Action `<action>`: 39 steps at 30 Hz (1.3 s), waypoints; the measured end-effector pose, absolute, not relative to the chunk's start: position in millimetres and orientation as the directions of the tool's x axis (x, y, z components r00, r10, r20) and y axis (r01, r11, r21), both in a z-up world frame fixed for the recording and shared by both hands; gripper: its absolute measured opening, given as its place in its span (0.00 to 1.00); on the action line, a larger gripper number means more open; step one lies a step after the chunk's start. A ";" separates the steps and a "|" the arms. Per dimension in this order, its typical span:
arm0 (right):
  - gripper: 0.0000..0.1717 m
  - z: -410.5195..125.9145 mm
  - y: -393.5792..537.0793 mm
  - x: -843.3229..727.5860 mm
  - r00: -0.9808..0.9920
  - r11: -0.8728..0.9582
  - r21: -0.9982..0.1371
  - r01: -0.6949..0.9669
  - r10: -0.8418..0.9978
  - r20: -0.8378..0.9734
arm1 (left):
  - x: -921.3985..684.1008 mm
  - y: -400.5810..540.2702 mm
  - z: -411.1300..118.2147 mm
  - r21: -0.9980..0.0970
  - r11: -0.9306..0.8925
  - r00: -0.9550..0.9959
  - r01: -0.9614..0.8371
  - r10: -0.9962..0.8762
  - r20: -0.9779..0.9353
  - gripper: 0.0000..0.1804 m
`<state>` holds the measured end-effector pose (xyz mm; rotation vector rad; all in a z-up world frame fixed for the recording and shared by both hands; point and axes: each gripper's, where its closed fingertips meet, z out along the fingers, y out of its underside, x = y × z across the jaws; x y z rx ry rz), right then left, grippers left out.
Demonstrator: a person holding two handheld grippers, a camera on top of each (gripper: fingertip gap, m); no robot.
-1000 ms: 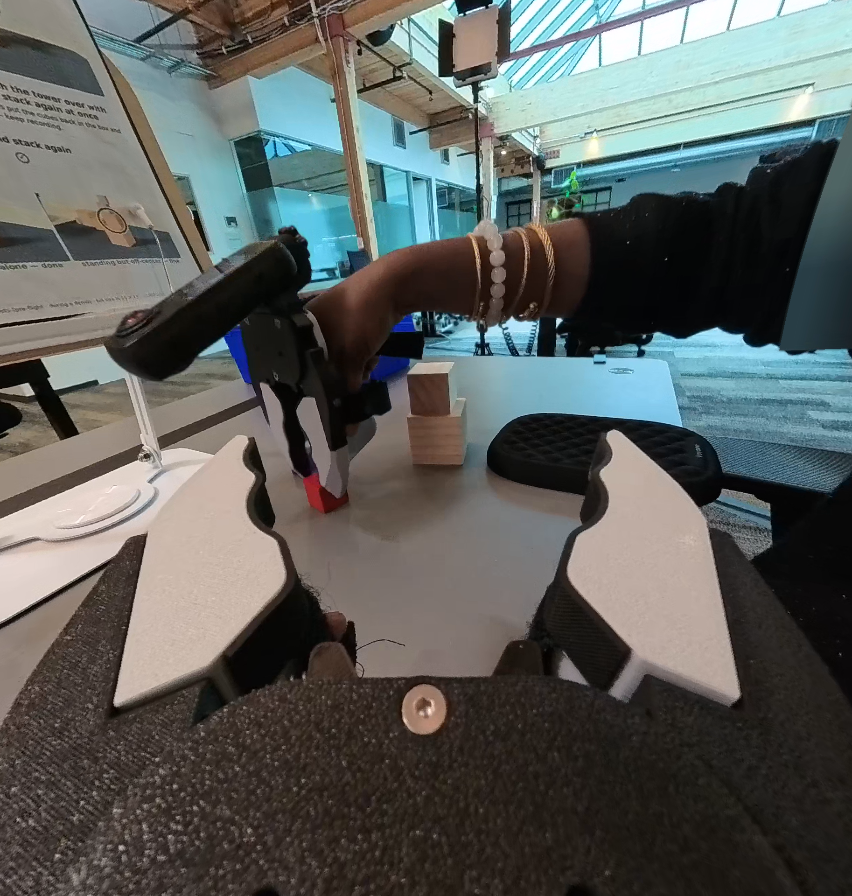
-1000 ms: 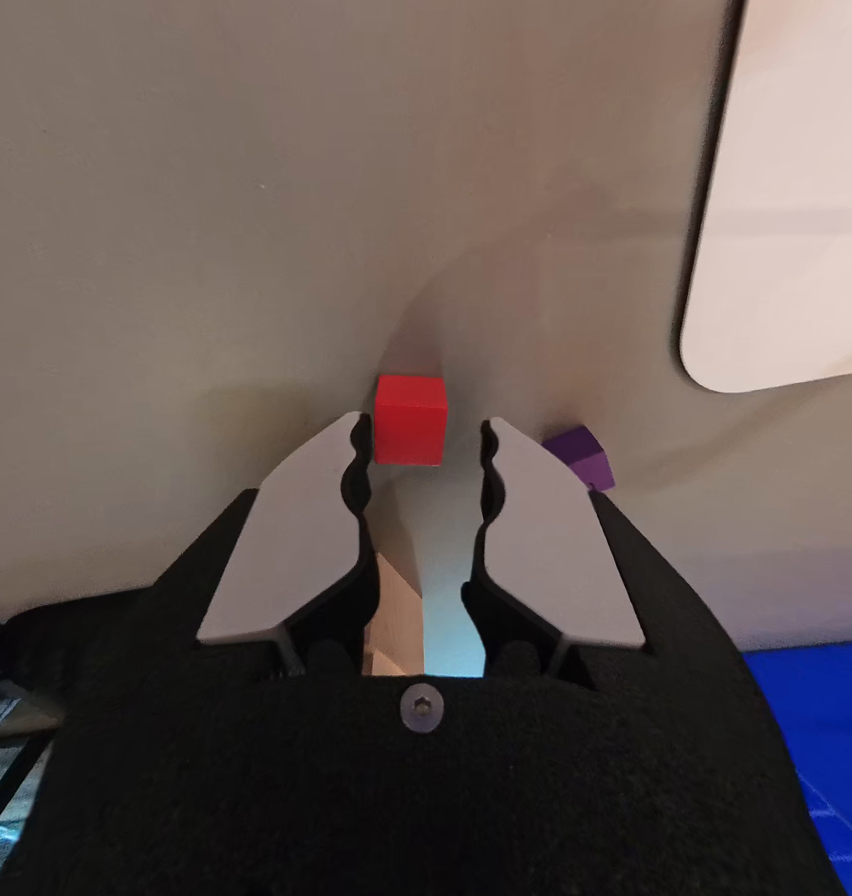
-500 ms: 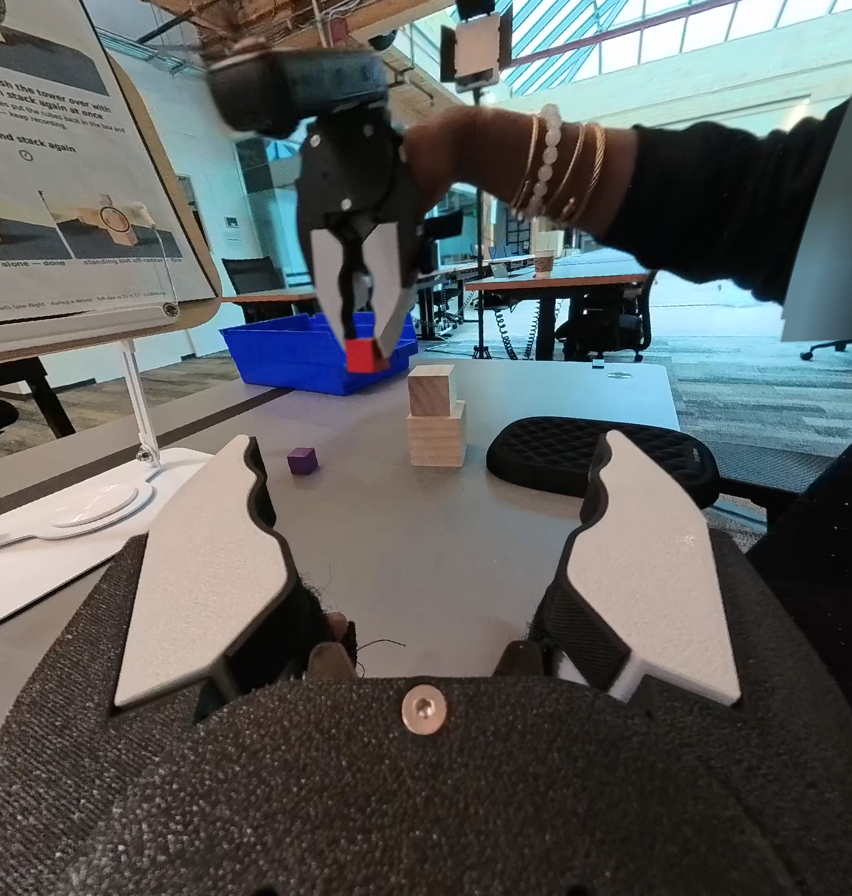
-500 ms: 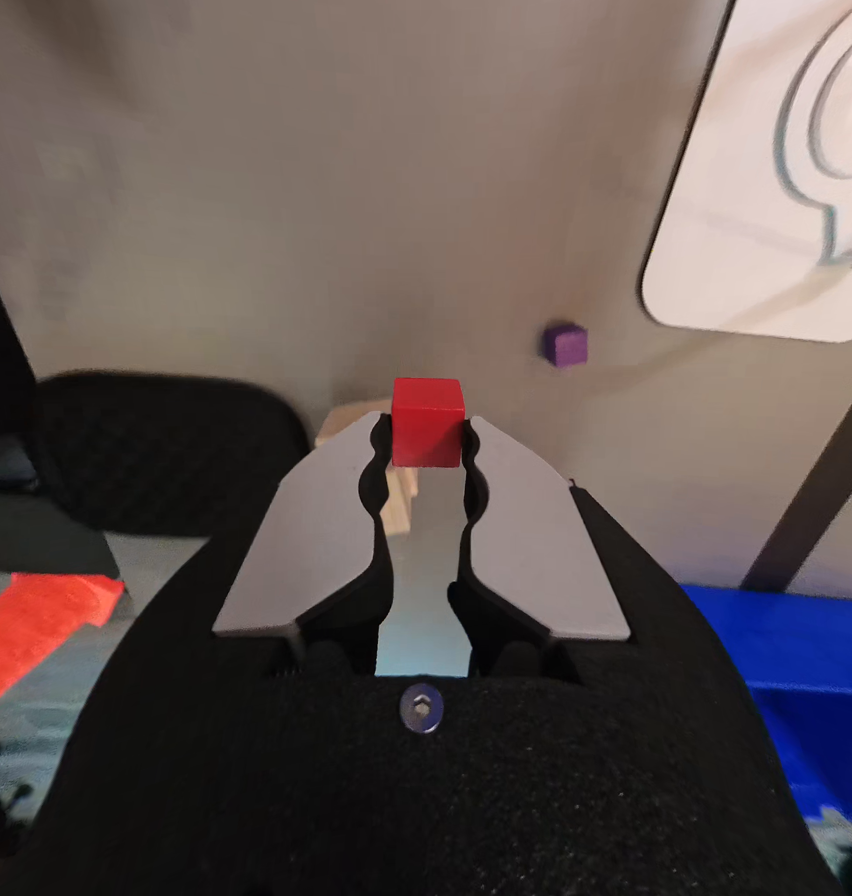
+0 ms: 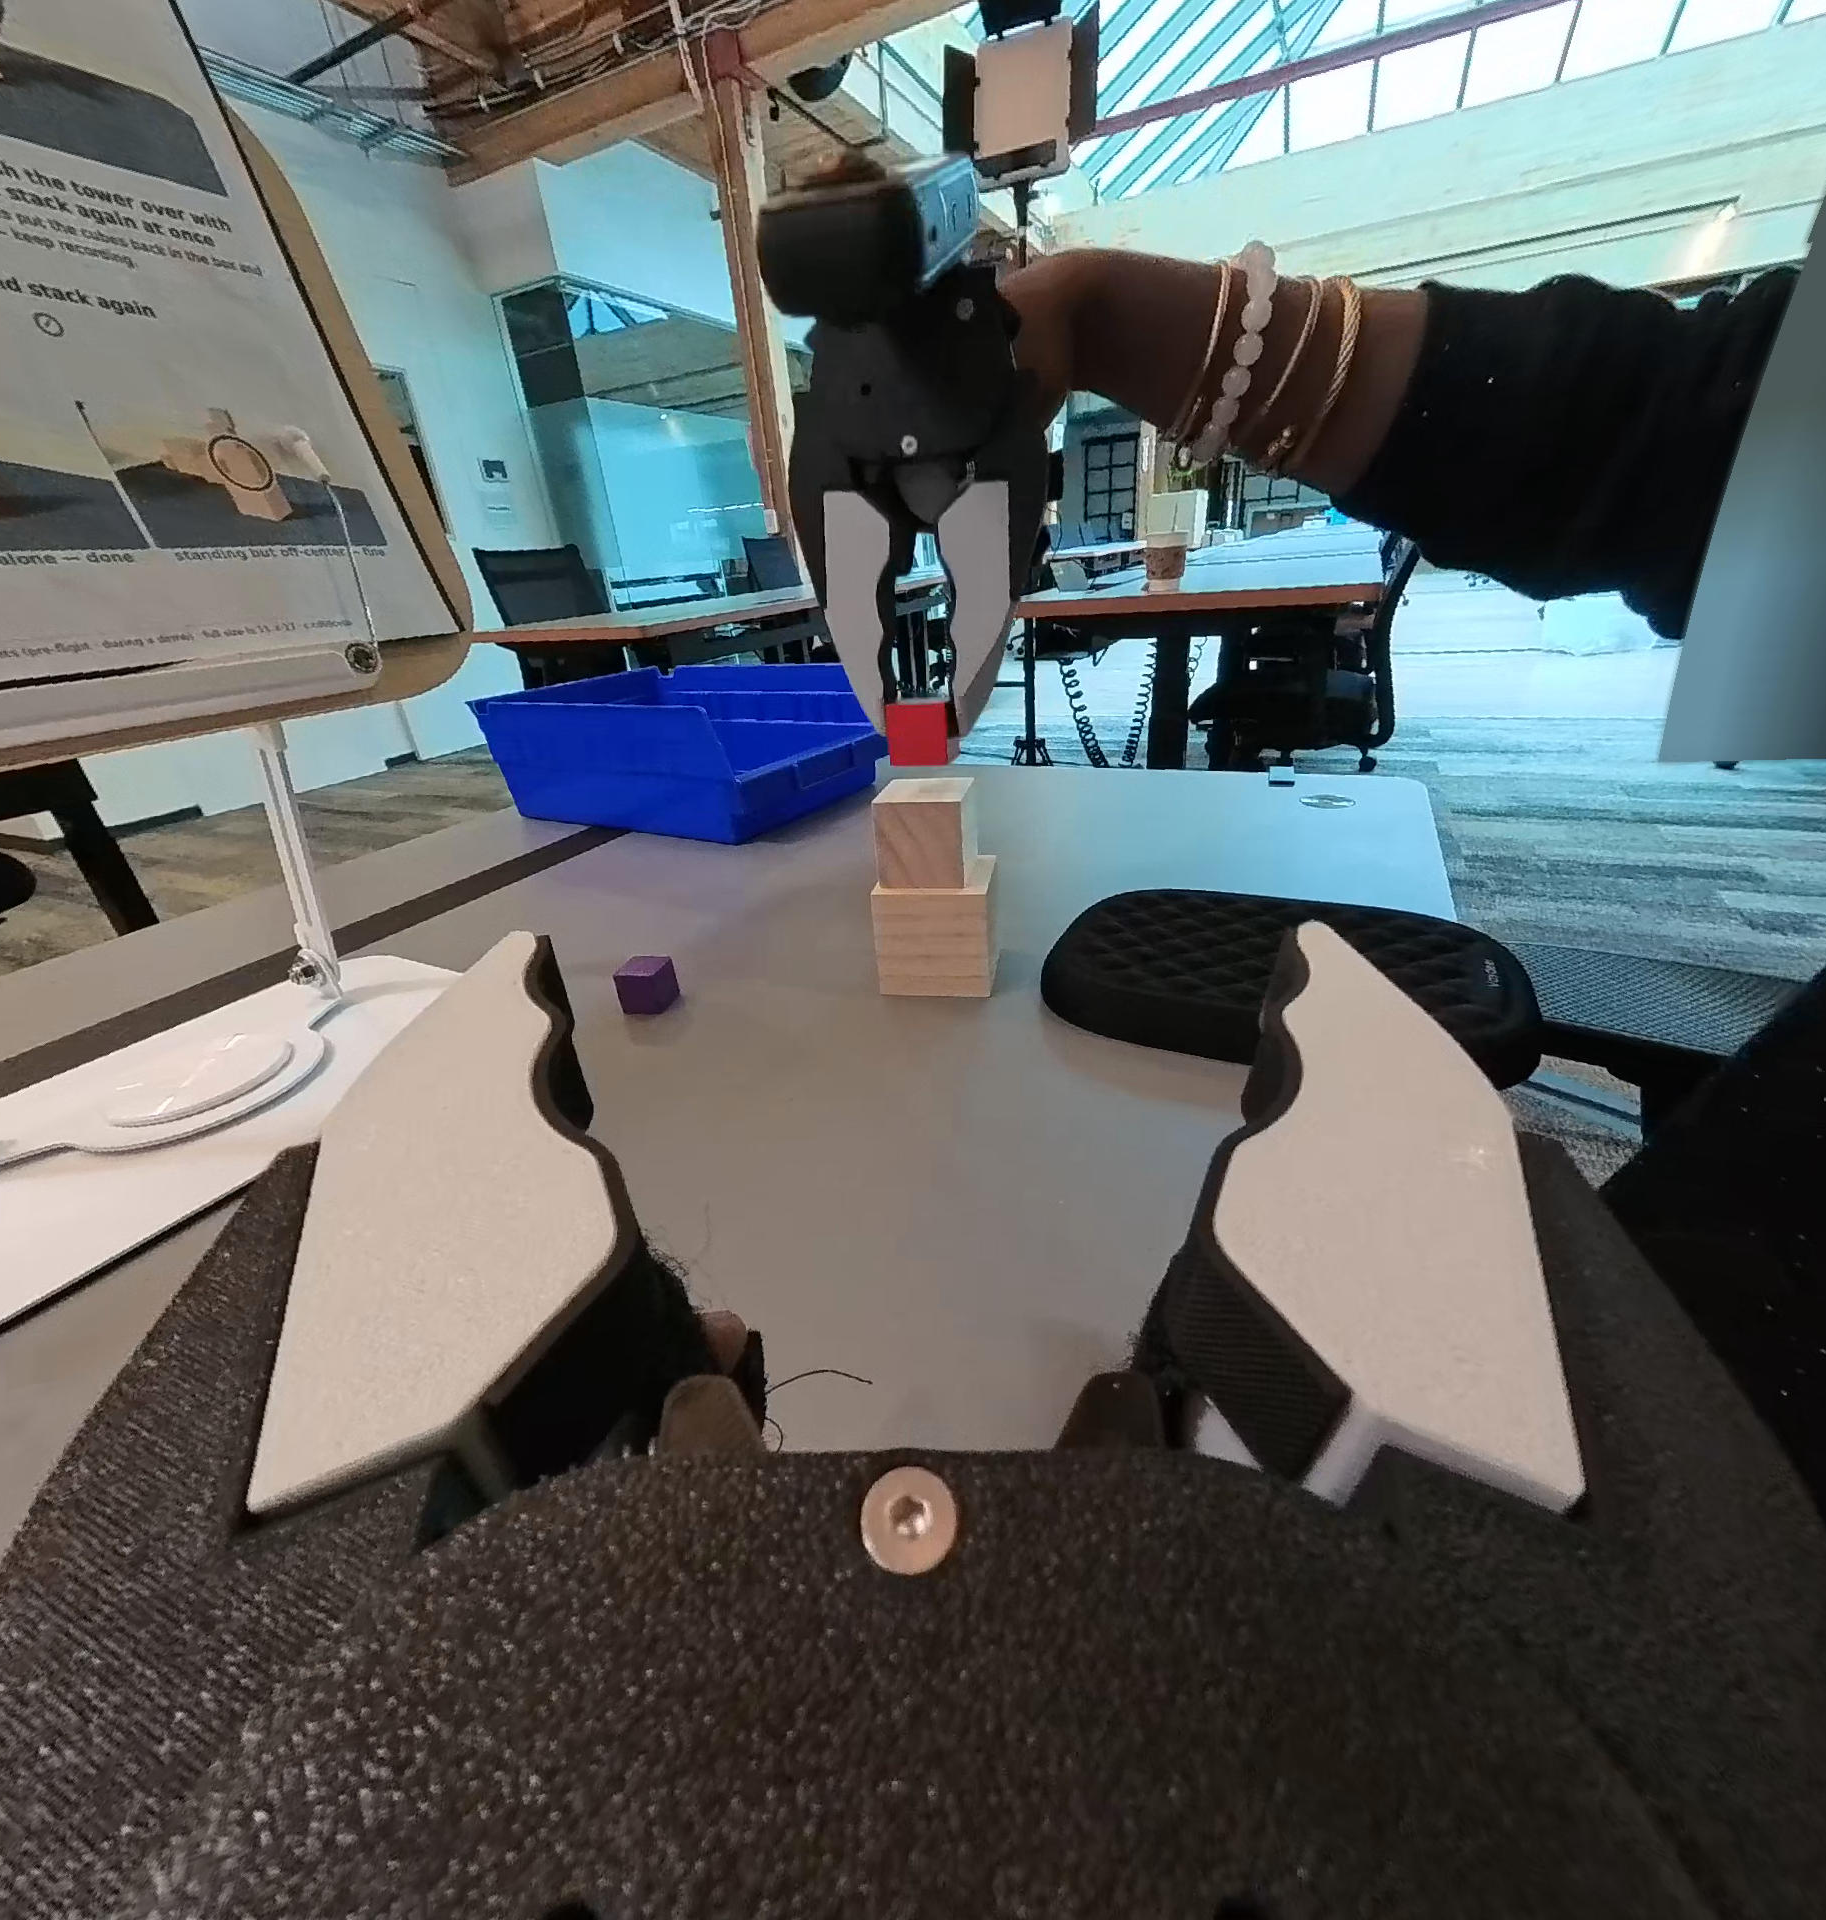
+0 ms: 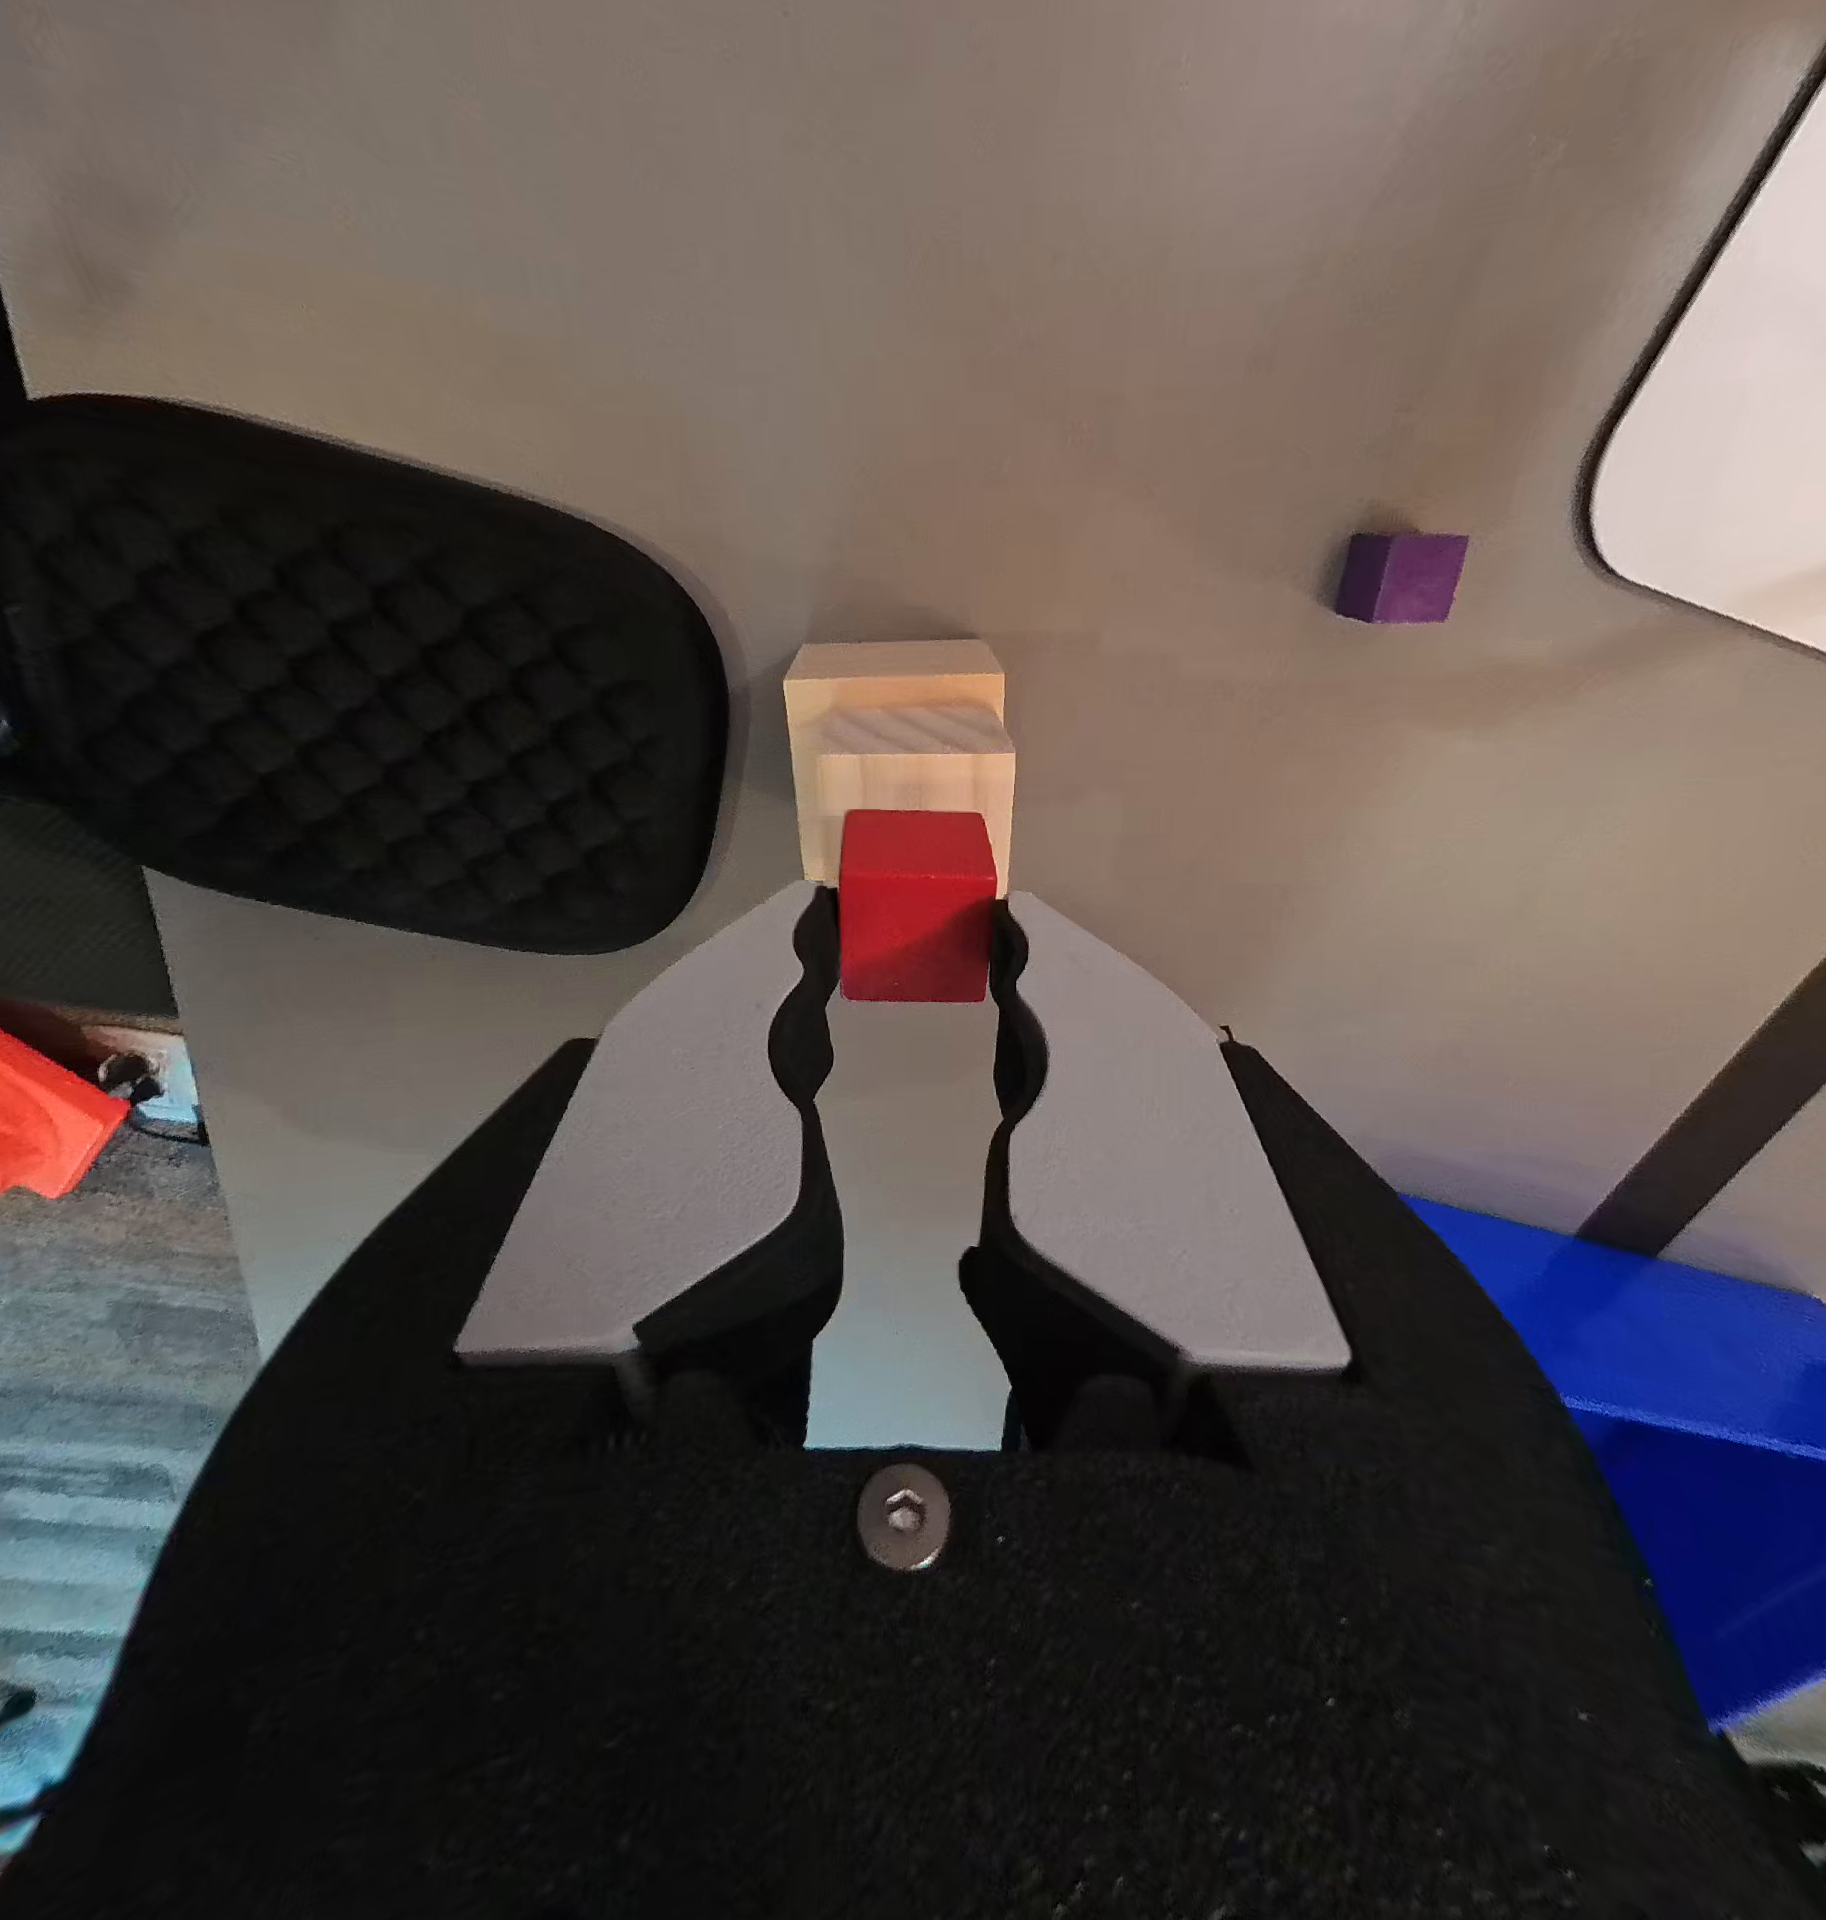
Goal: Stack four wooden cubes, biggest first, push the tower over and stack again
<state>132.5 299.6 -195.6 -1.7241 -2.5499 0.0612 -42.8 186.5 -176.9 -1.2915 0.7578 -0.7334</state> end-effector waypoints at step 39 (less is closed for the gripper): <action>0.16 -206.1 295.5 129.7 -0.332 0.331 -0.073 0.941 0.943 -0.005 | -44.3 186.2 -175.8 -0.990 0.127 0.558 0.066 -0.827 -0.069 0.67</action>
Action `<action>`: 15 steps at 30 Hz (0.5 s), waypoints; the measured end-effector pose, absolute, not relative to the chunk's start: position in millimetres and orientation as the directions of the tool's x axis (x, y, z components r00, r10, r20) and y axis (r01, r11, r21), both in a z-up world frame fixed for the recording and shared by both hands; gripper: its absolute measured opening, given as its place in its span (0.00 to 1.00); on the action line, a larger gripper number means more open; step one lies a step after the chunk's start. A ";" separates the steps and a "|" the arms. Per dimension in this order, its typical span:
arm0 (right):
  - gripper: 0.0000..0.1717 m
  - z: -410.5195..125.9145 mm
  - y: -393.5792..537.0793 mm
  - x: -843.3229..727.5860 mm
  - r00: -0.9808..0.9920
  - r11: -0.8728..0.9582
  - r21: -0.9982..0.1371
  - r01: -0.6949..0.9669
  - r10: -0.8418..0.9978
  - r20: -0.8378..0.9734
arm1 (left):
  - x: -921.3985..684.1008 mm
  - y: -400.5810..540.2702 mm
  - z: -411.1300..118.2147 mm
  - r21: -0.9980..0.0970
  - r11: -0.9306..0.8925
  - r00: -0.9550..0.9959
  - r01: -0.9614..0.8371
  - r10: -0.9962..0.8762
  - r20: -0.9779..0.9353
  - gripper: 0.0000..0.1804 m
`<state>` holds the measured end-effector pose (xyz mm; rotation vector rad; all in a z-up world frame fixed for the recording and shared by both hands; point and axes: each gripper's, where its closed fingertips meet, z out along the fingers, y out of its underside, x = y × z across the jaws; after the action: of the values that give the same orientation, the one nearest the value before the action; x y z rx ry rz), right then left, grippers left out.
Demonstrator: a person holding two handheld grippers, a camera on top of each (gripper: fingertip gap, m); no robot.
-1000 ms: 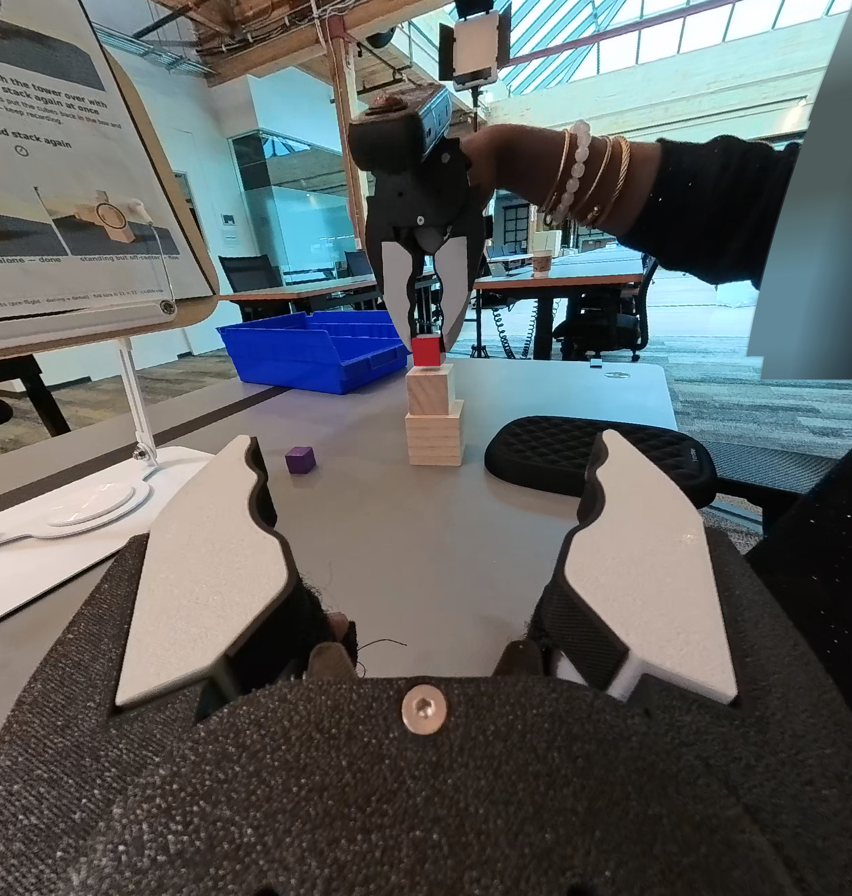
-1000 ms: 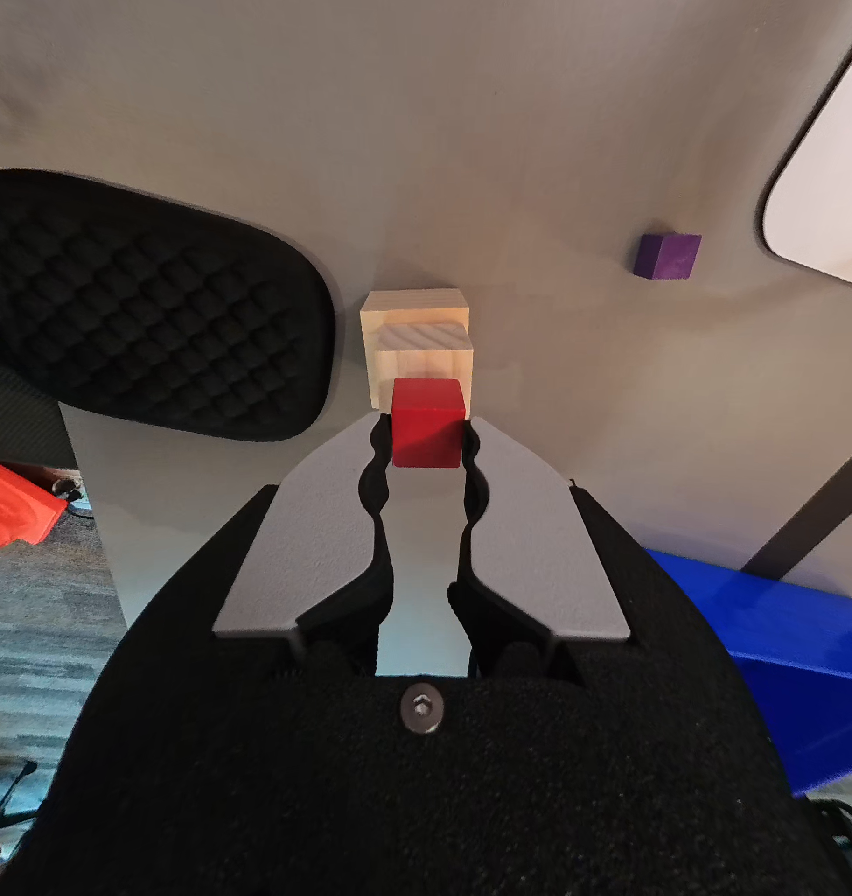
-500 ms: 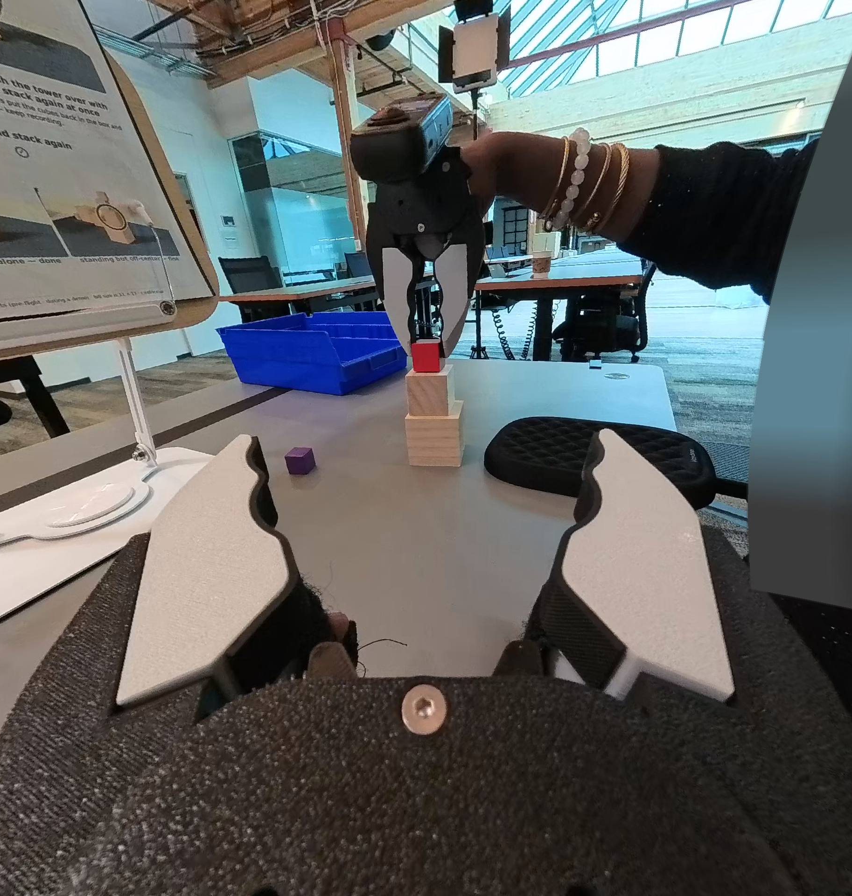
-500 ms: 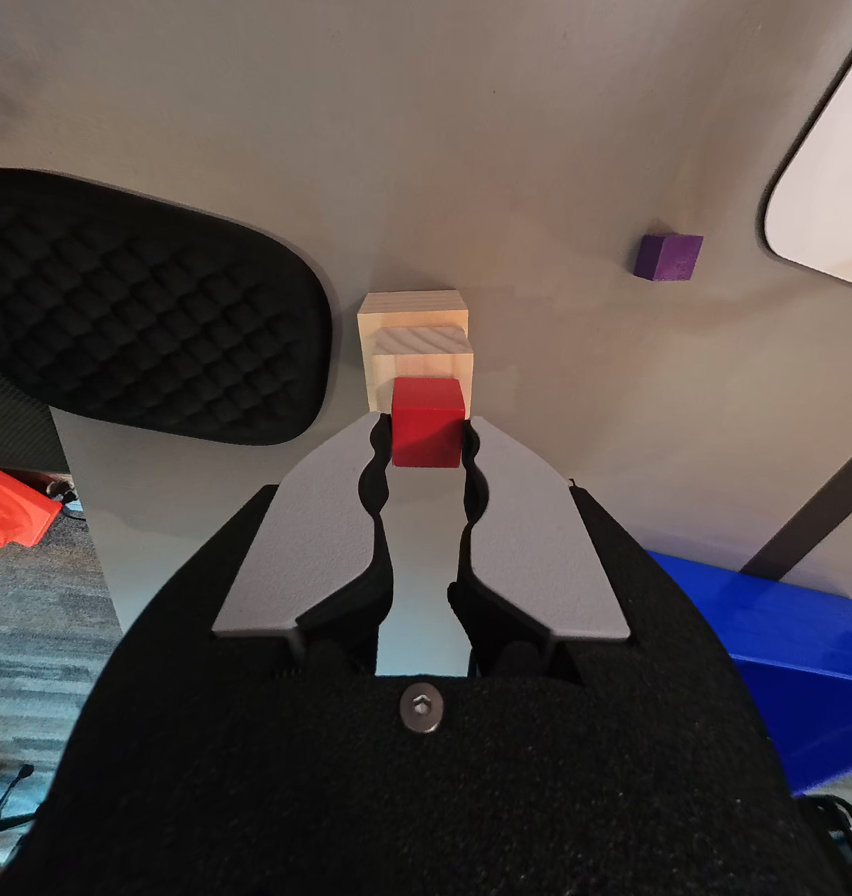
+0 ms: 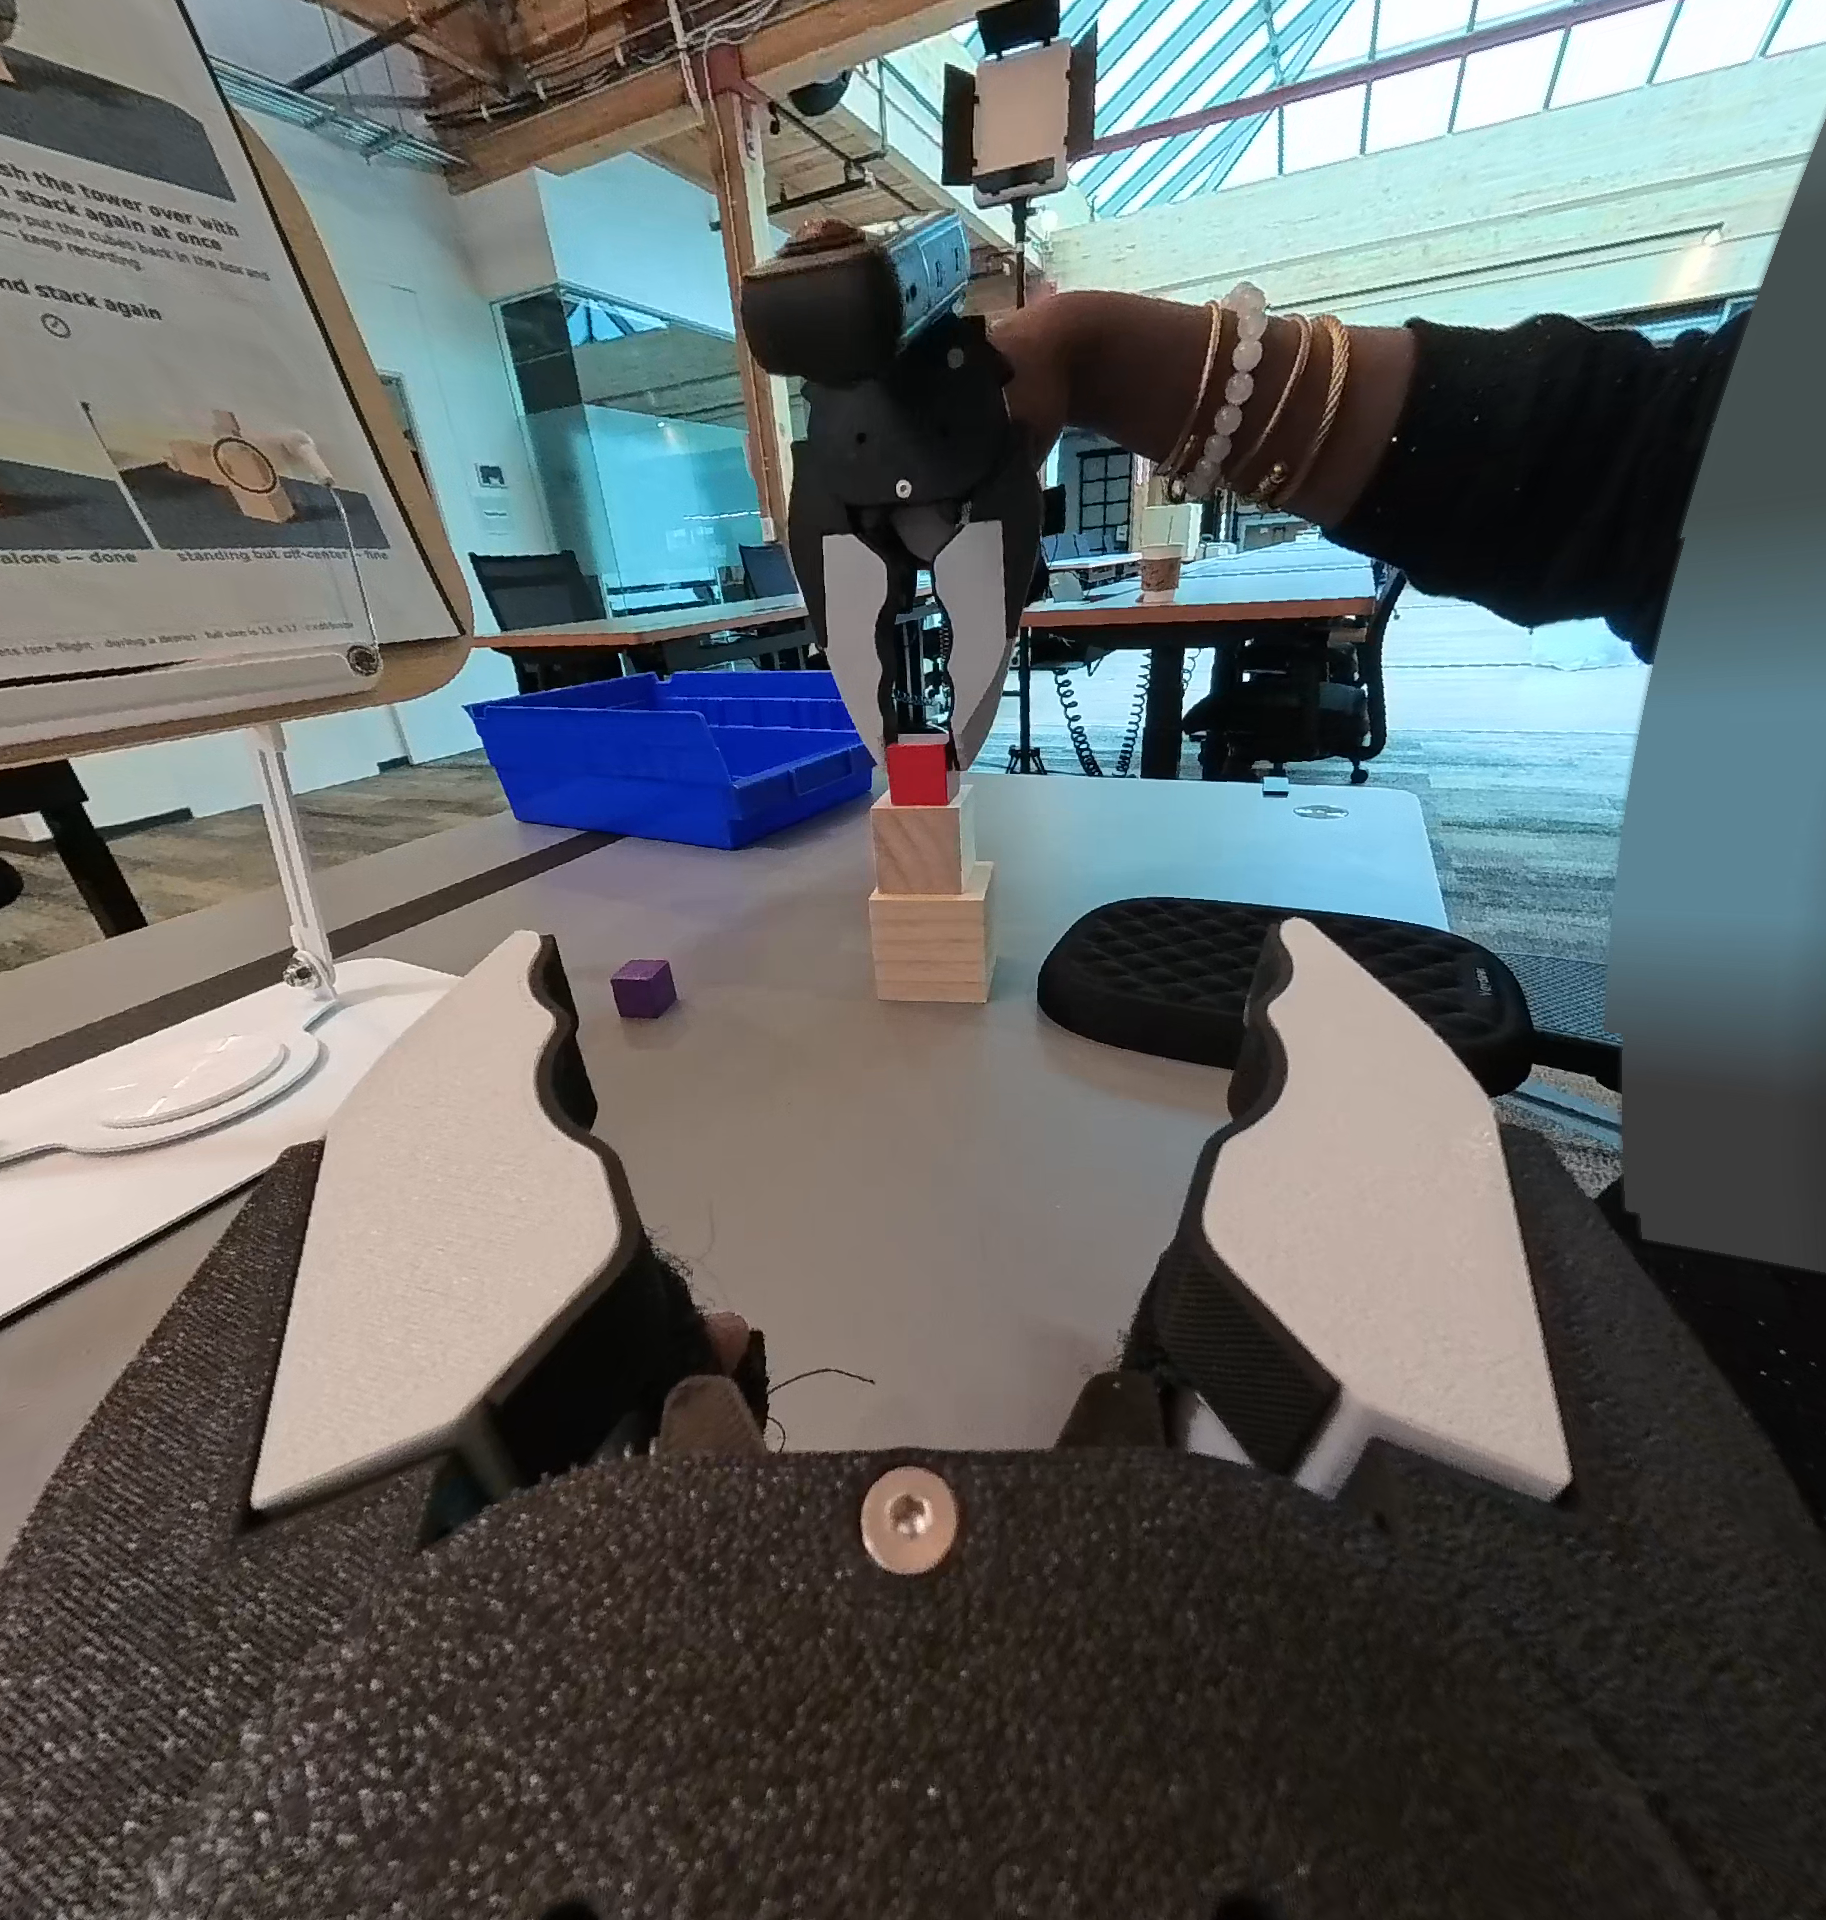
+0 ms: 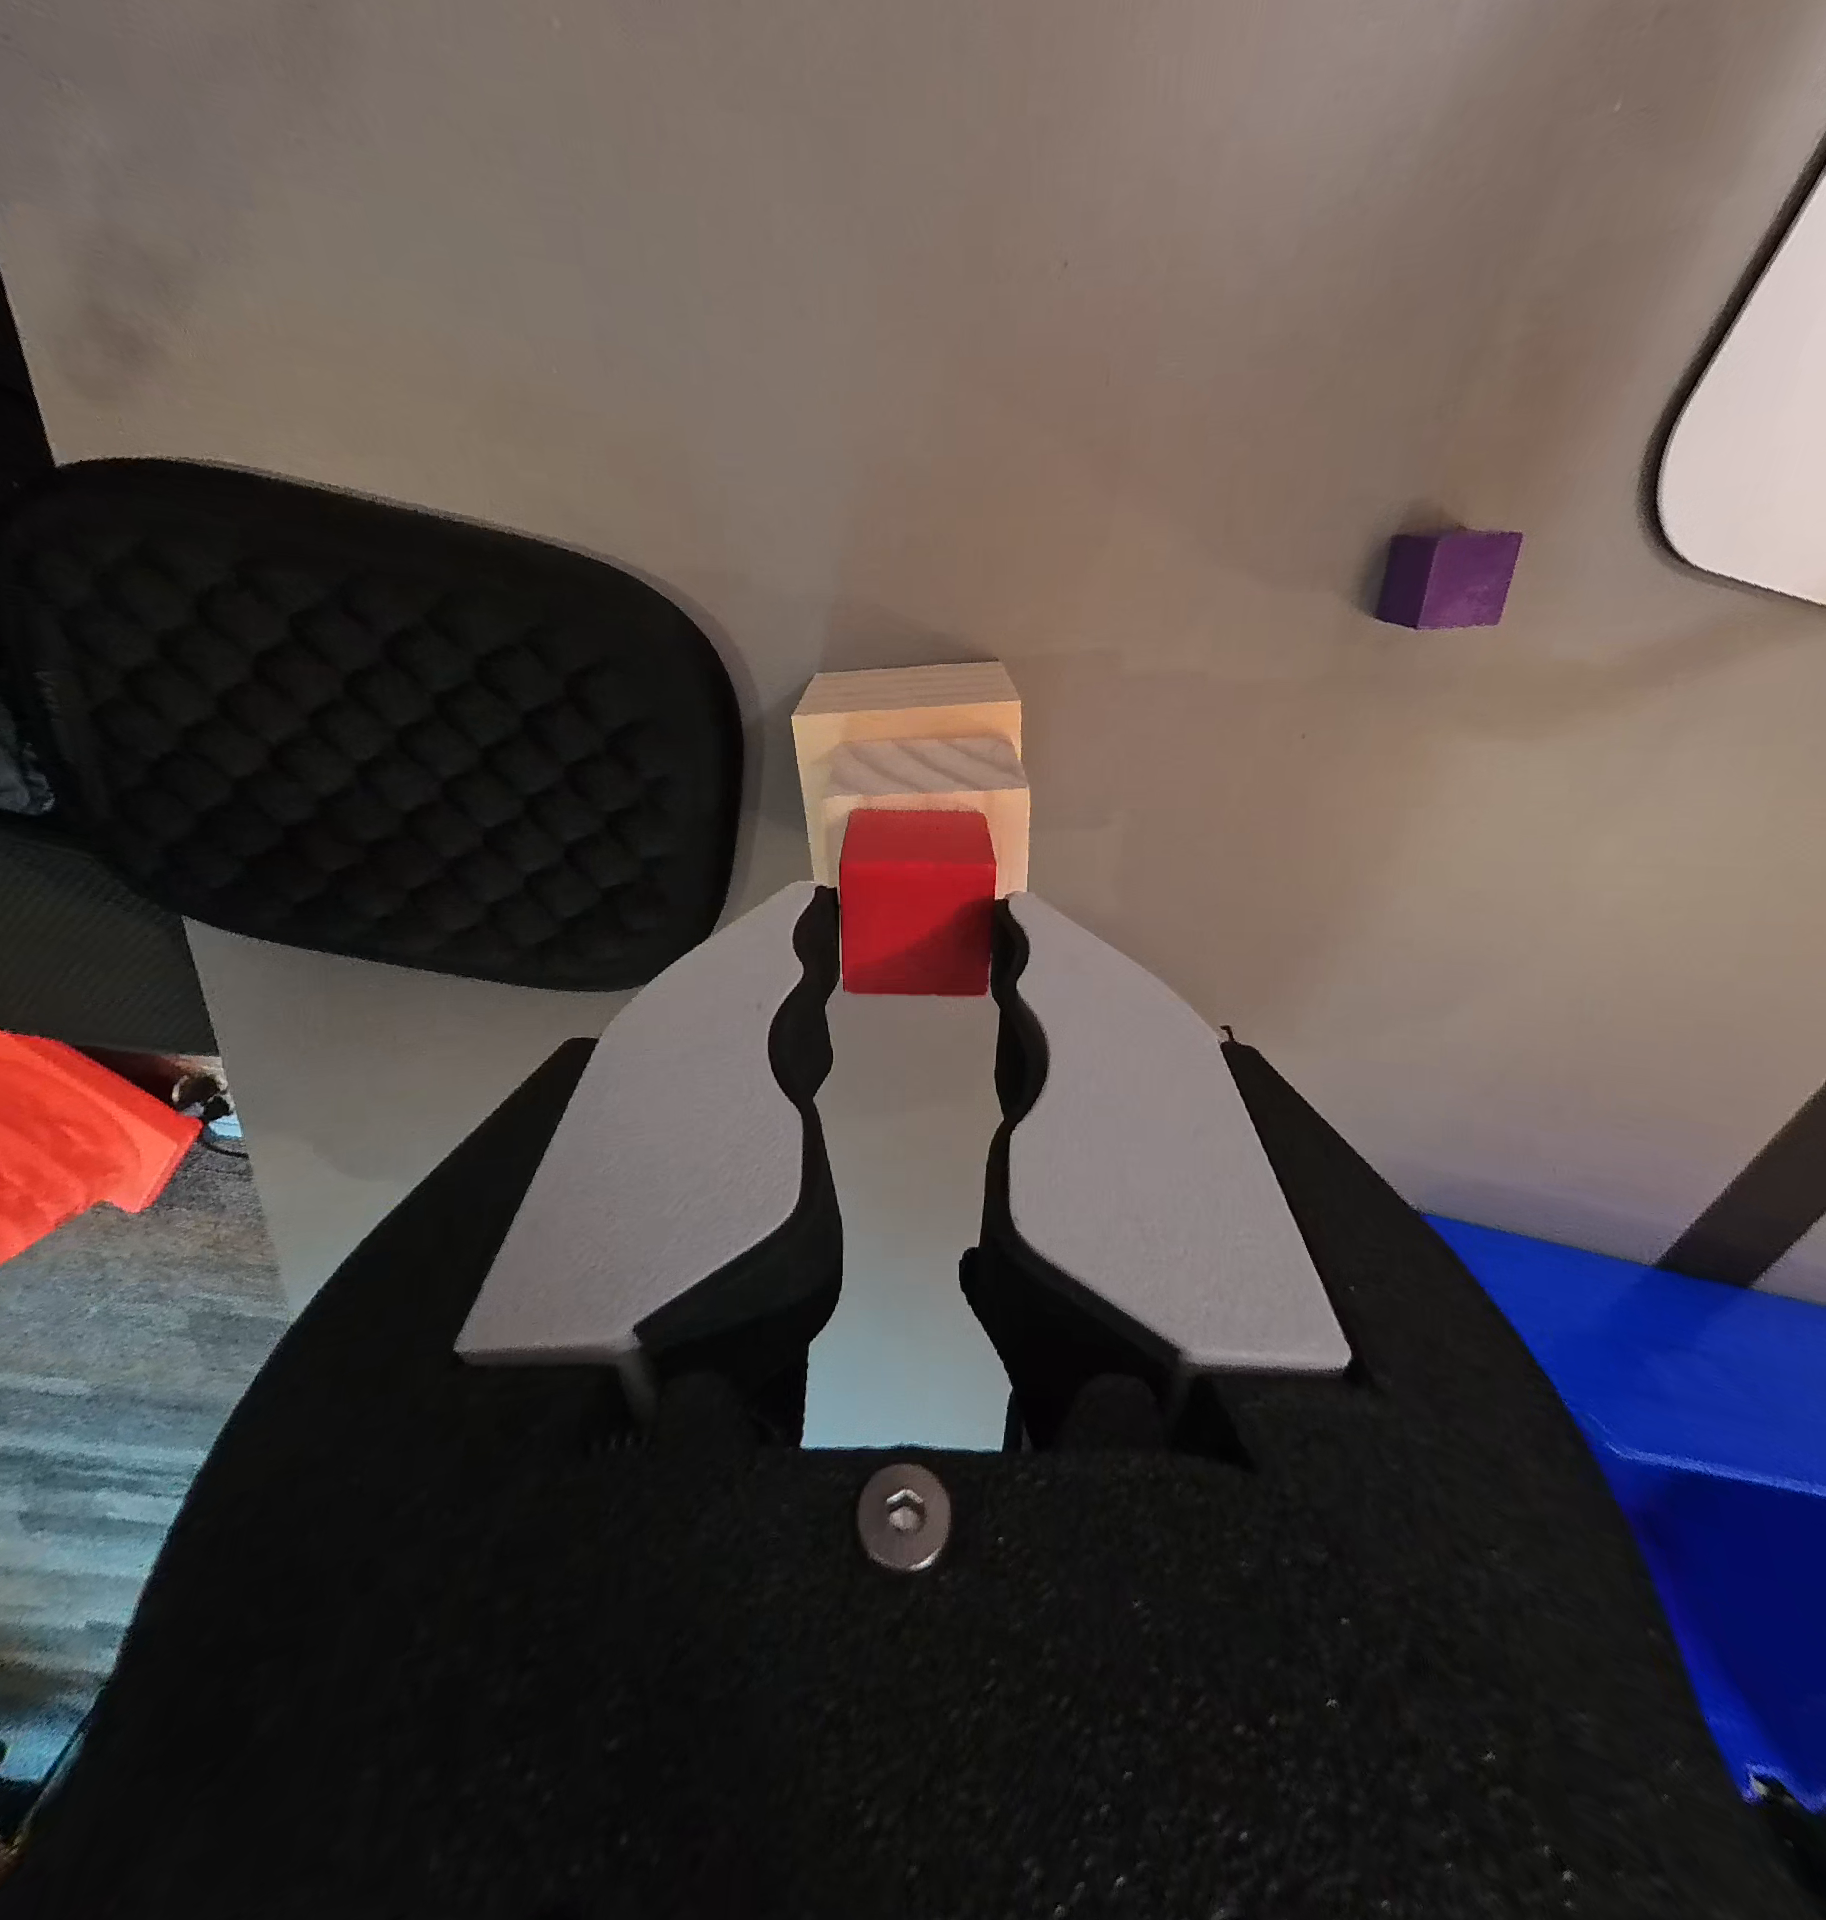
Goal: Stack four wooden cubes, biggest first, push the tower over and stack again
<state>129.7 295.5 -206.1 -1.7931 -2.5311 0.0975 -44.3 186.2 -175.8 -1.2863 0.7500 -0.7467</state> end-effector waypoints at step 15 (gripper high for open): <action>0.16 -204.1 298.4 132.9 -0.362 0.363 -0.058 0.930 0.932 0.018 | -44.7 185.5 -175.5 -0.989 0.129 0.558 0.068 -0.827 -0.069 0.67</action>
<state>132.9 298.4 -204.1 -1.7462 -2.5533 0.0587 -44.7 185.5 -175.5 -1.2838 0.7484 -0.7478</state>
